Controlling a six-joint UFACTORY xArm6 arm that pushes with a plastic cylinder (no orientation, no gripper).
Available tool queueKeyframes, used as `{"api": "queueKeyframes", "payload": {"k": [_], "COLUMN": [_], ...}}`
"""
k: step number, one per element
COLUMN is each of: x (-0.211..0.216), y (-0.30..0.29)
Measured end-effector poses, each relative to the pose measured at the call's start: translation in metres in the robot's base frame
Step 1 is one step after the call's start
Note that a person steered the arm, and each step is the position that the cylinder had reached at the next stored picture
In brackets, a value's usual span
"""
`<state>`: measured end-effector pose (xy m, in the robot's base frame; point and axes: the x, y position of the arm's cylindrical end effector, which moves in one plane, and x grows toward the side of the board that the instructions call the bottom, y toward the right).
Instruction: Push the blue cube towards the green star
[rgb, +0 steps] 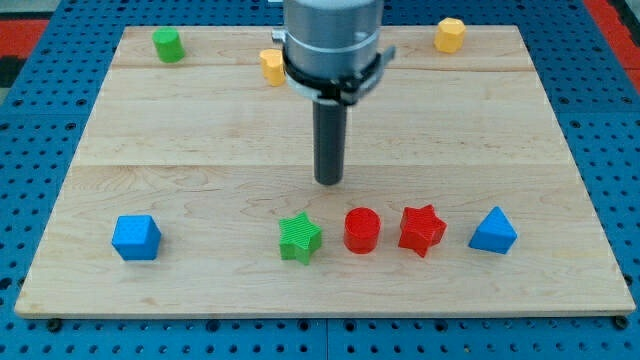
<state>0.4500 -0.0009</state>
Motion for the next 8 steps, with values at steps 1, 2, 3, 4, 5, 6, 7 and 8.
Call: {"api": "queueKeyframes", "payload": {"k": [1, 2, 3, 4, 5, 6, 7, 8], "x": [-0.03, -0.039, -0.011, 0.019, 0.057, 0.085, 0.103, 0.114], "y": [-0.022, -0.066, -0.131, -0.176, -0.224, -0.223, -0.192, -0.19]}}
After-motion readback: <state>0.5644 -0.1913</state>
